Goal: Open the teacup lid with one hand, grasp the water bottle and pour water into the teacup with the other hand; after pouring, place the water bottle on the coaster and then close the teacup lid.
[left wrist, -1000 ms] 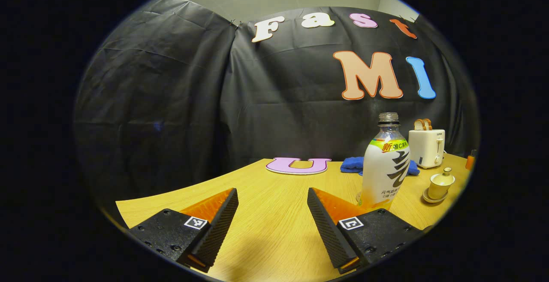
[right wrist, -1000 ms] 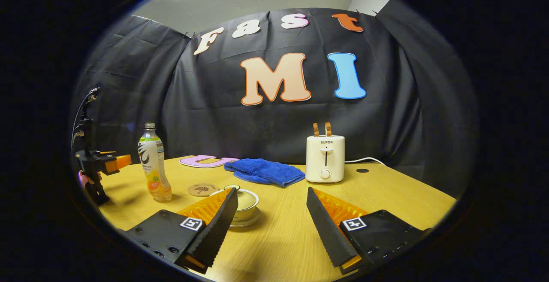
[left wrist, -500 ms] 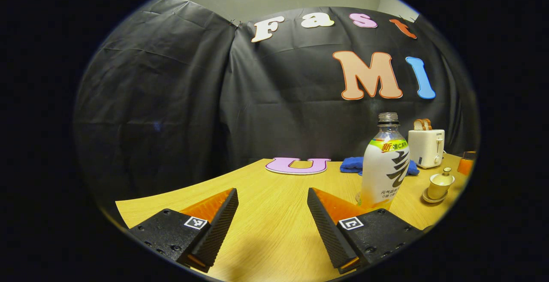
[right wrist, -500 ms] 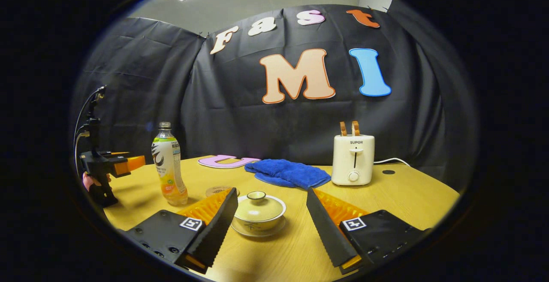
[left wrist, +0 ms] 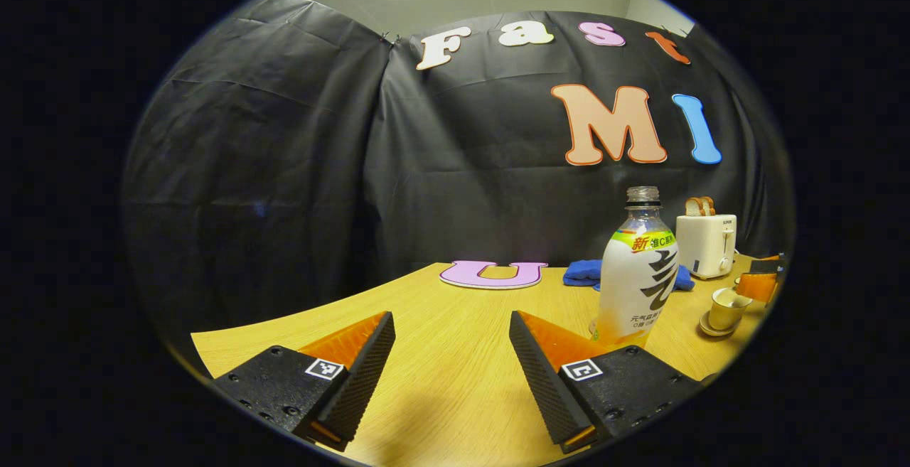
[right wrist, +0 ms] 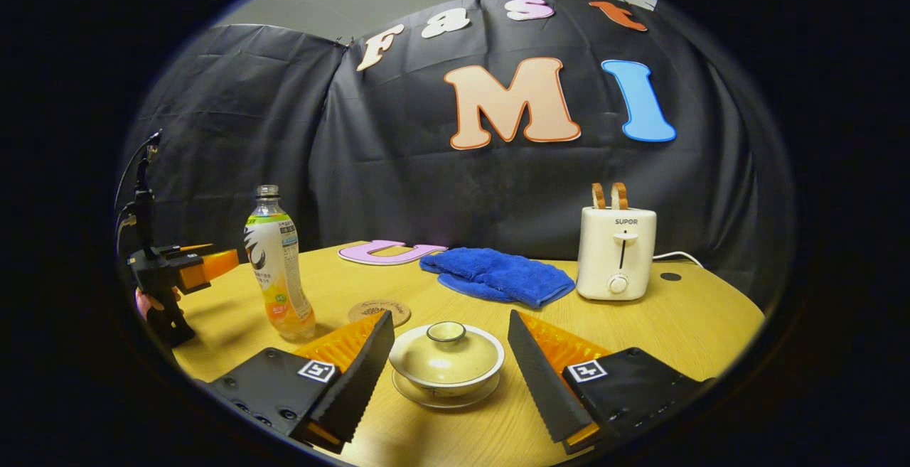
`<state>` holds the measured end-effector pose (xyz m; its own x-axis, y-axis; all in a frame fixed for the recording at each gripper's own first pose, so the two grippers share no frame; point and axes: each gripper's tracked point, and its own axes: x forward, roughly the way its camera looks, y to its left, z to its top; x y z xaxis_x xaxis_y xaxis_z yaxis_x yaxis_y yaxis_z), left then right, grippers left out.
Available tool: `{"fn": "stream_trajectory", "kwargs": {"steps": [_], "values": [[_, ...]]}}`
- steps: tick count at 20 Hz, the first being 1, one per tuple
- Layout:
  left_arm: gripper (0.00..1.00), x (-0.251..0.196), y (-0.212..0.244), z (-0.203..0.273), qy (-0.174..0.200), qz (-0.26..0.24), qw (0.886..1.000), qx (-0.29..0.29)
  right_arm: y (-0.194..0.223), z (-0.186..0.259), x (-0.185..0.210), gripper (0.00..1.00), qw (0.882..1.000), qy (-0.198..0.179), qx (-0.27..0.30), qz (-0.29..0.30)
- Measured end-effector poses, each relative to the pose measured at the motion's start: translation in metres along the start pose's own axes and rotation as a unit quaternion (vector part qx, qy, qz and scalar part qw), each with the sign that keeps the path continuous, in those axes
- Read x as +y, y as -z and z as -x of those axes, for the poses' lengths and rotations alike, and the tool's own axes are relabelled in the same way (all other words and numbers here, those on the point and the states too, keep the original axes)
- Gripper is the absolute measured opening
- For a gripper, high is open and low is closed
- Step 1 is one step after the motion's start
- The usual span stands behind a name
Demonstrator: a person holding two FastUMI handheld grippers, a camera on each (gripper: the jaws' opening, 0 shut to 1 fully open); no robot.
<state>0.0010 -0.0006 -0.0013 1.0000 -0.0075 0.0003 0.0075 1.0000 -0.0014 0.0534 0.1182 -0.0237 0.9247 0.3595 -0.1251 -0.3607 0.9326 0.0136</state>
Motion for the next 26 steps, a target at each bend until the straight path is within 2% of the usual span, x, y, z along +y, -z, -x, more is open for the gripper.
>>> {"fn": "stream_trajectory", "kwargs": {"steps": [6,7,10,12,14,16,20,26], "values": [[0.95,-0.001,0.0,0.0,0.001,0.0,1.0,0.0,0.009,-0.016,0.009,0.98,0.999,-0.008,0.031,0.011],[0.95,-0.001,0.0,0.0,0.001,0.0,1.0,0.0,0.008,-0.015,0.009,0.9,0.999,-0.009,0.032,0.012],[0.95,-0.001,0.0,0.0,0.001,0.0,1.0,0.0,0.013,-0.022,0.005,0.89,0.999,0.002,0.044,0.012],[0.95,-0.001,0.0,0.0,0.002,0.0,1.0,0.0,0.011,-0.023,0.007,0.71,0.999,0.001,0.044,0.018],[0.95,-0.001,-0.001,0.001,0.002,0.0,1.0,0.0,0.01,-0.023,0.01,0.72,0.999,0.0,0.041,0.023],[0.95,-0.001,0.0,0.001,0.002,0.0,1.0,0.0,0.008,-0.024,0.011,0.56,0.999,0.002,0.035,0.031],[0.95,-0.001,0.0,0.0,0.002,0.001,1.0,0.0,0.007,-0.024,0.005,0.34,0.999,0.019,0.03,0.04],[0.95,-0.002,0.0,0.0,0.003,0.001,1.0,0.001,0.006,-0.023,0.007,0.34,0.999,0.009,0.027,0.035]]}}
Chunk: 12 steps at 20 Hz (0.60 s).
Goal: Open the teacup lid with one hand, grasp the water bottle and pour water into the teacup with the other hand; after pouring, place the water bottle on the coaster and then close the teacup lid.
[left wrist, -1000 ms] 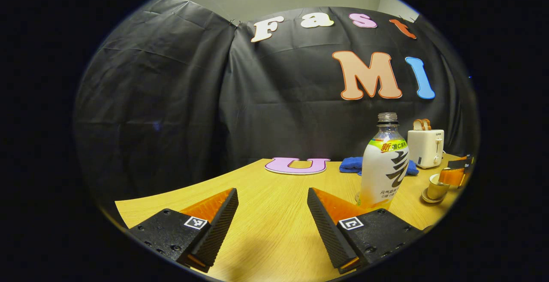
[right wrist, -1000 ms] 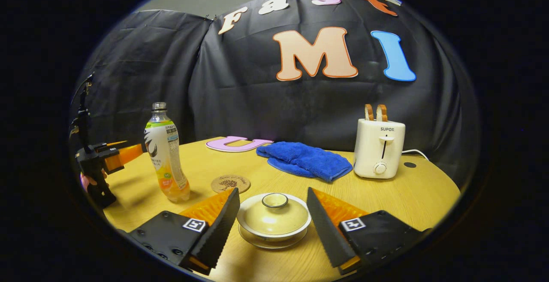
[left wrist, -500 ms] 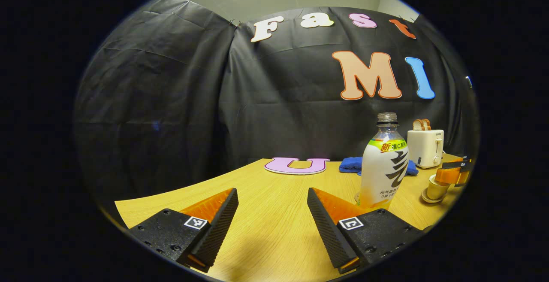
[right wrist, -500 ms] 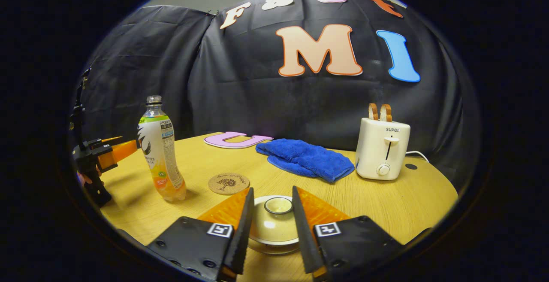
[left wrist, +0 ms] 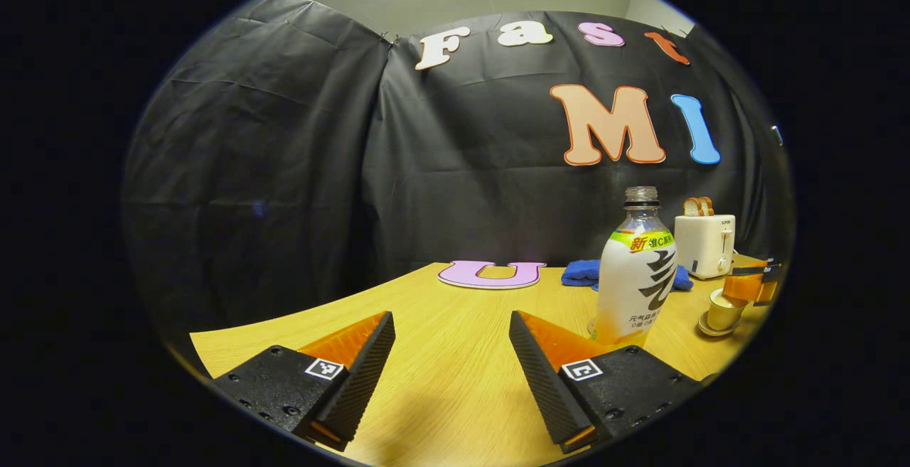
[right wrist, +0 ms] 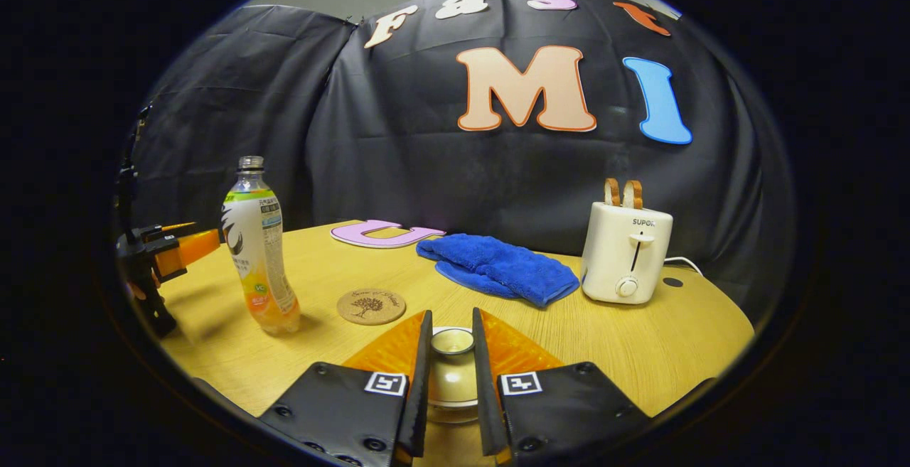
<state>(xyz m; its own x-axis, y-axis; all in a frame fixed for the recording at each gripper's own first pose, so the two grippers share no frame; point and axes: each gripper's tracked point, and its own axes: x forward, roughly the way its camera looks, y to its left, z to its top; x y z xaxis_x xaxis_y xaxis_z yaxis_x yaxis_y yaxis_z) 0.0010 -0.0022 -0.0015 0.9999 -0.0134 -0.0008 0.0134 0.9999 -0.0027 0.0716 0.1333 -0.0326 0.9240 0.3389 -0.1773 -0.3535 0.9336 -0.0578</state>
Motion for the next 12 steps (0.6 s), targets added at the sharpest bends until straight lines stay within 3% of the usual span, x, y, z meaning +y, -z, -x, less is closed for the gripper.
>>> {"fn": "stream_trajectory", "kwargs": {"steps": [3,4,12], "values": [[0.95,0.0,0.0,0.0,0.0,0.0,1.0,0.0,-0.006,0.005,0.001,0.32,1.0,-0.008,-0.019,-0.004],[0.95,0.0,0.0,0.0,0.0,0.0,1.0,0.0,-0.009,0.006,0.001,0.36,1.0,-0.009,-0.028,-0.005],[0.95,0.0,0.0,0.0,0.0,0.0,1.0,-0.001,-0.017,0.035,-0.013,0.34,0.997,0.017,-0.07,-0.018]]}}
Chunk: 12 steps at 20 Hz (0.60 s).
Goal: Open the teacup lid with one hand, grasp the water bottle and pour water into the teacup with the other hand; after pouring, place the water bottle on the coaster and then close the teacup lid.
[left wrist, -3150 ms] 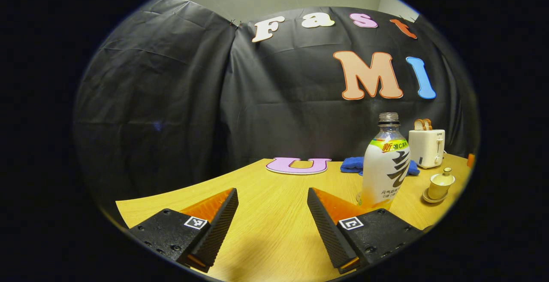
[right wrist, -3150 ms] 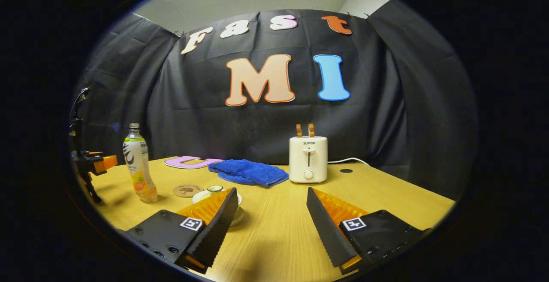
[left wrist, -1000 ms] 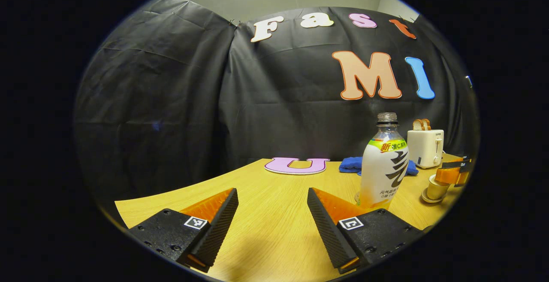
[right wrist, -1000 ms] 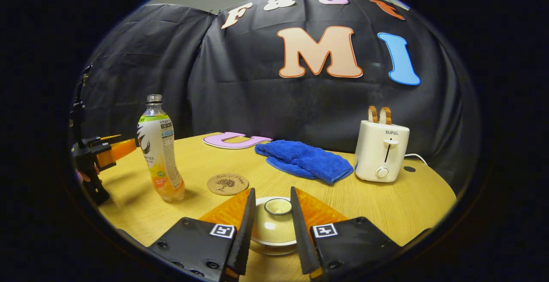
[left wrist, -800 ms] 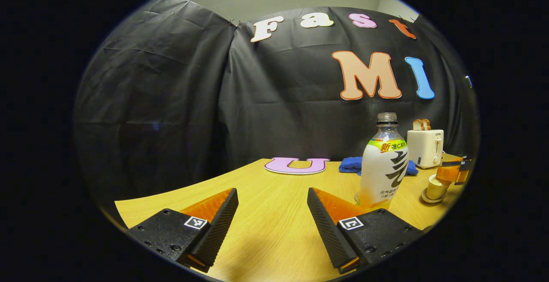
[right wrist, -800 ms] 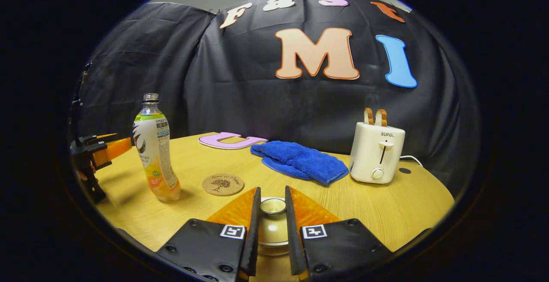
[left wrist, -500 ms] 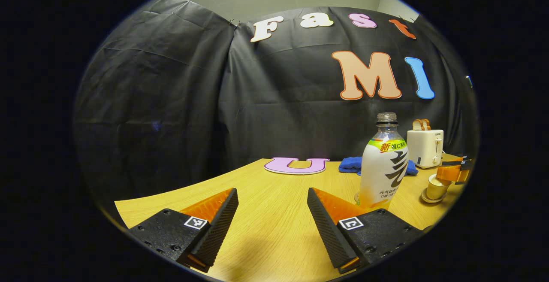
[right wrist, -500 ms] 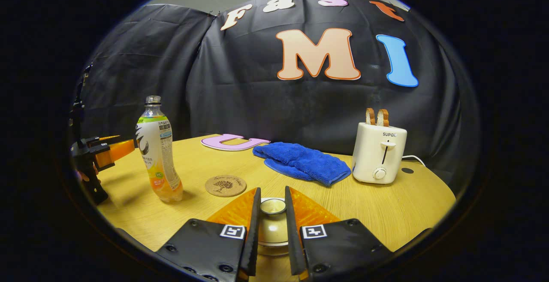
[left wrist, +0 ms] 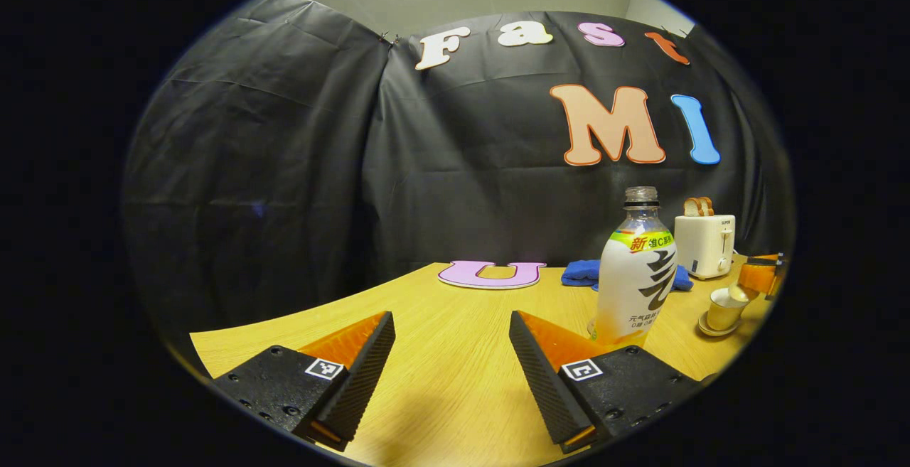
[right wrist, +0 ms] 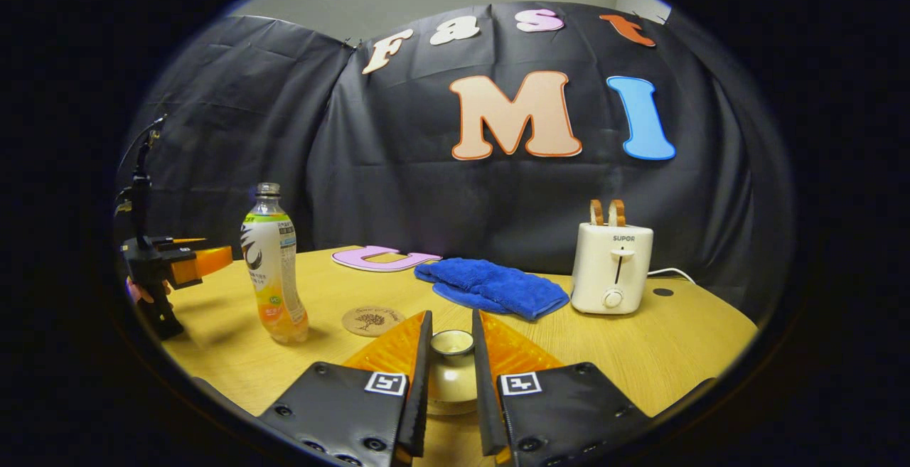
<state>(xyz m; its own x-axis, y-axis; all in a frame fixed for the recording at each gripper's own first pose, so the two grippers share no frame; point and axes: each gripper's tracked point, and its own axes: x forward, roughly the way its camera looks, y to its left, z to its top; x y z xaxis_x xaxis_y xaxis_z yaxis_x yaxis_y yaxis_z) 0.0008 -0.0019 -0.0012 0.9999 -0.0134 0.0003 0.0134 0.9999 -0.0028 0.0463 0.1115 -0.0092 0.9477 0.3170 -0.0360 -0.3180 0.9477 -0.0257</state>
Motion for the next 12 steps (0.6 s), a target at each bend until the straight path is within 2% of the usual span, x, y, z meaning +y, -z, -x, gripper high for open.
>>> {"fn": "stream_trajectory", "kwargs": {"steps": [5,10,12], "values": [[0.95,-0.005,0.0,0.001,0.013,0.0,1.0,-0.001,-0.002,0.017,-0.018,0.32,1.0,0.019,-0.008,-0.021],[0.96,-0.019,-0.001,0.003,0.053,0.001,0.999,-0.002,-0.003,0.037,-0.041,0.33,0.998,0.052,-0.011,-0.02],[0.94,-0.03,-0.001,0.006,0.082,0.002,0.997,-0.002,-0.004,0.045,-0.054,0.34,0.997,0.074,-0.014,-0.019]]}}
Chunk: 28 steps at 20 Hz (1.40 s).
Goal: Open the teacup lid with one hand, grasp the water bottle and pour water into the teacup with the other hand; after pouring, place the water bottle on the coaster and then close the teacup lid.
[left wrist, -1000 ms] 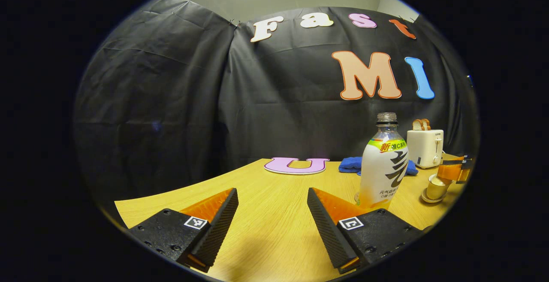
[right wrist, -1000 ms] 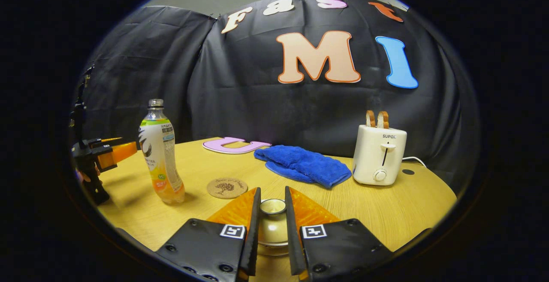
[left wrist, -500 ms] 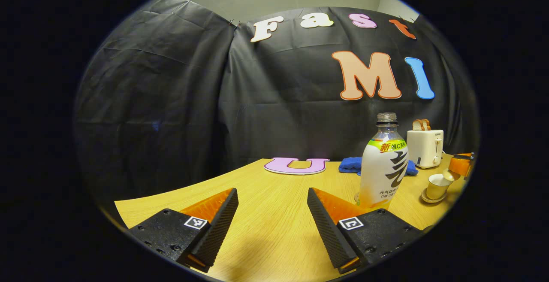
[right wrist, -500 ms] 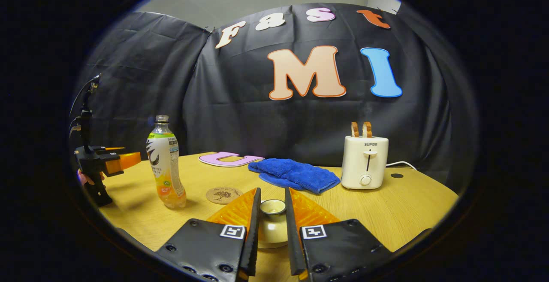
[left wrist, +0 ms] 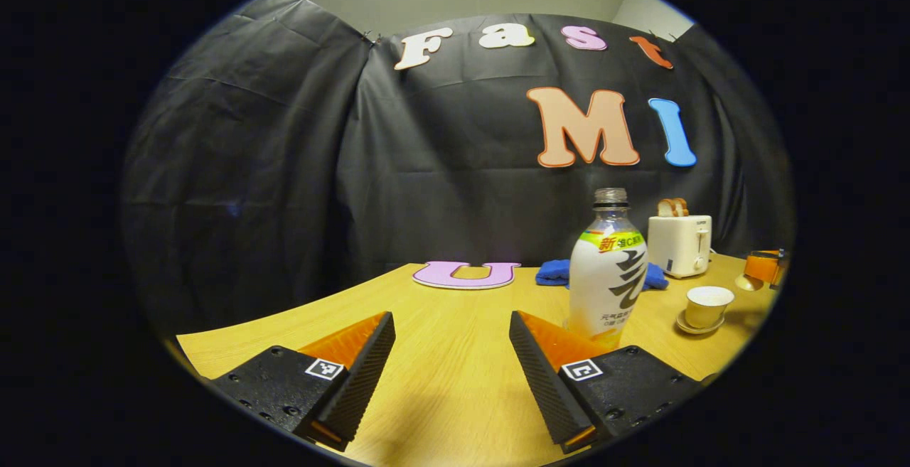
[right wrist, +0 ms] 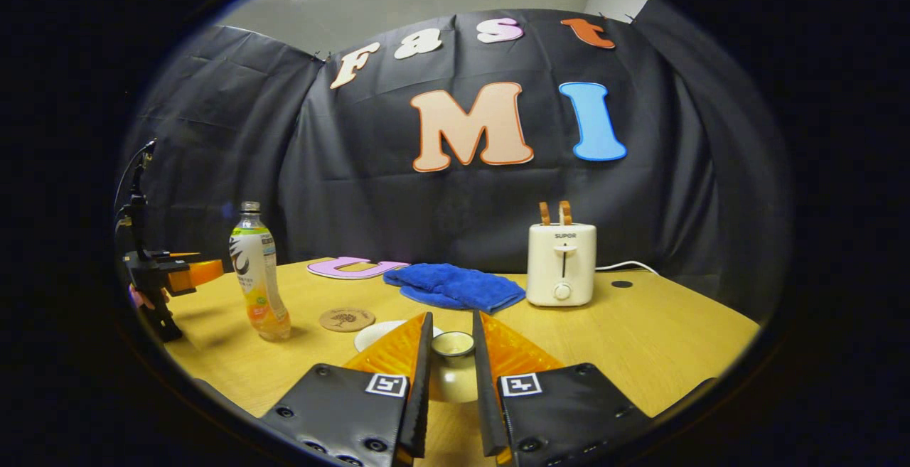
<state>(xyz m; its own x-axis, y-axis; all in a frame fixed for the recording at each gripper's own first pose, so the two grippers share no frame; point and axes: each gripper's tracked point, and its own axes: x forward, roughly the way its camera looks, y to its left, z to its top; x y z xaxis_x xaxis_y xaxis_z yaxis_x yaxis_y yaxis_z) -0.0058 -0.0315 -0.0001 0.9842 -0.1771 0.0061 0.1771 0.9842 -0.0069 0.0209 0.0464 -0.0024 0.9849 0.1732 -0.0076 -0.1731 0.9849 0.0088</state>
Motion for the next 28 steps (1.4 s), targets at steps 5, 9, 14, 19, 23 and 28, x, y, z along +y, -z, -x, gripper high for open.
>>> {"fn": "stream_trajectory", "kwargs": {"steps": [5,9,14,19,23,28], "values": [[0.95,-0.037,-0.001,0.009,0.097,0.003,0.995,-0.003,-0.002,0.011,-0.022,0.33,1.0,0.031,-0.002,0.001],[0.94,-0.06,-0.002,0.016,0.15,0.003,0.989,-0.003,-0.002,0.014,-0.025,0.33,1.0,0.029,-0.002,0.001],[0.94,-0.082,0.0,0.015,0.187,0.005,0.982,0.003,-0.002,0.018,-0.03,0.34,0.999,0.033,-0.002,0.001],[0.94,-0.099,0.006,-0.001,0.201,0.004,0.979,0.028,-0.002,0.024,-0.035,0.33,0.999,0.035,-0.003,0.001],[0.94,-0.113,0.015,-0.02,0.207,-0.002,0.977,0.055,-0.003,0.026,-0.036,0.34,0.999,0.036,-0.003,0.002],[0.94,-0.122,0.022,-0.042,0.2,-0.004,0.977,0.076,-0.003,0.027,-0.036,0.33,0.999,0.034,-0.003,0.002]]}}
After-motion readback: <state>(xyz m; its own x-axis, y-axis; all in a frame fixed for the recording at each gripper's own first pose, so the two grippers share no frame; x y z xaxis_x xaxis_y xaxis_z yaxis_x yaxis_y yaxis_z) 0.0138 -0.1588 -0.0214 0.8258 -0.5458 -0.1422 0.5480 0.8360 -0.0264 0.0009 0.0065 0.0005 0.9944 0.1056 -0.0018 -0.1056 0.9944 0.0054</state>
